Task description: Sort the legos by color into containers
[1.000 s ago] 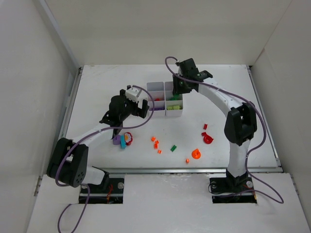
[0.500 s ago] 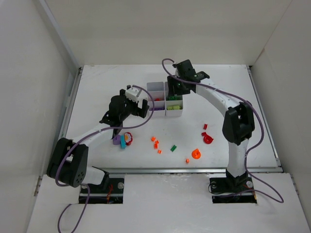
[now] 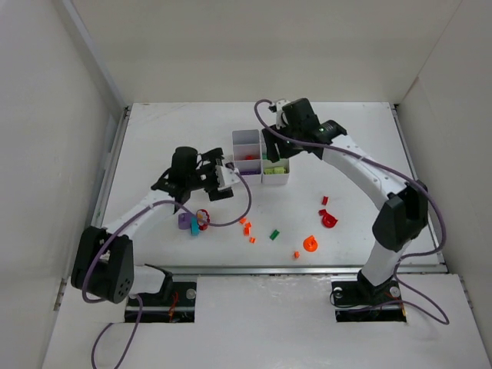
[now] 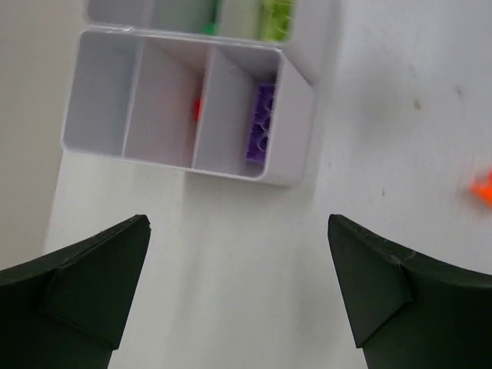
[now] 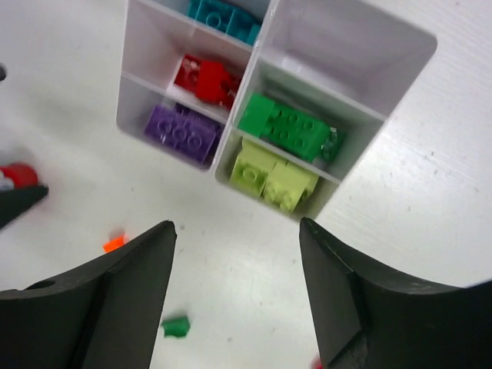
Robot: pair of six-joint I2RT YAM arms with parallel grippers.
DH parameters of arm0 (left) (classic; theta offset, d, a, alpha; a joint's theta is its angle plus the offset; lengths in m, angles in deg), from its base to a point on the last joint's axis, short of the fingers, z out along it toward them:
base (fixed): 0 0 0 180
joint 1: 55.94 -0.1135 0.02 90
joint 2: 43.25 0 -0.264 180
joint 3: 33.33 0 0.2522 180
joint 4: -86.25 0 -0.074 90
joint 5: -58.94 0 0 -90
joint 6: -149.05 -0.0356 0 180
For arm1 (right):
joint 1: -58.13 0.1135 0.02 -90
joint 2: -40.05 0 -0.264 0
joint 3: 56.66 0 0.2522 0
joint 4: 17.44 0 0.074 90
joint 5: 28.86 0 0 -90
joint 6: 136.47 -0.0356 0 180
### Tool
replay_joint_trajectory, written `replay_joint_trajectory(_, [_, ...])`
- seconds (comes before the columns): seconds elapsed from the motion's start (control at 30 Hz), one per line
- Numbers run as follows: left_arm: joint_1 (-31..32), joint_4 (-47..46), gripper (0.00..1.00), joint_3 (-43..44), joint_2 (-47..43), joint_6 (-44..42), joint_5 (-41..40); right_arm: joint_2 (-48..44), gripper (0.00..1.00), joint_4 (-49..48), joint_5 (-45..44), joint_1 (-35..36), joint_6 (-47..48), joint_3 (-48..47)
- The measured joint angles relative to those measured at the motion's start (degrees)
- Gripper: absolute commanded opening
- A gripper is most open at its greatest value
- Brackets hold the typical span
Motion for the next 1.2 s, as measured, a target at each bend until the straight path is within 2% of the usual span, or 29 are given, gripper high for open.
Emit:
replay_joint_trajectory(0.07, [-0.33,11.93,1.00,5.70,2.29,-15.08,3.67,-3.13,0.69,0.33,0.44,0.24,0.24,3.21])
replay_joint_trajectory(0.13, [-0.57,19.93,1.00,9.55,4.59,-26.14,6.40,-4.57,0.69,0.11,0.79,0.20,0.04,6.25])
replay_joint_trajectory(0.17, [-0.59,22.95,0.98,10.43,5.38,-31.45,7.34,-4.74,0.69,0.09,0.87,0.20,-0.35,7.67])
replay_joint_trajectory(0.2, [-0.59,25.83,0.88,10.80,5.99,-36.48,8.15,-4.72,0.69,0.17,0.96,0.20,-0.66,8.90])
replay_joint_trajectory(0.3, [-0.39,34.01,0.76,11.56,7.72,-47.91,9.92,-4.24,0.69,0.31,1.31,0.20,-1.49,11.10])
replay_joint_trajectory(0.37, [0.24,38.86,0.76,12.79,9.49,-52.54,10.84,-4.13,0.69,0.31,1.55,0.20,-1.66,11.19])
replay_joint_trajectory(0.6, [4.24,51.21,0.79,16.55,16.24,-58.97,11.45,-4.13,0.69,-0.15,3.58,0.07,-1.16,11.19])
replay_joint_trajectory(1.03, [11.54,68.17,0.57,31.80,33.79,-60.54,7.37,-3.69,0.69,-0.13,9.64,-3.06,2.91,11.82])
replay_joint_trajectory(1.2, [12.74,70.40,0.55,33.31,36.63,-60.65,6.51,-3.63,0.69,-0.13,10.86,-4.48,4.24,11.96])
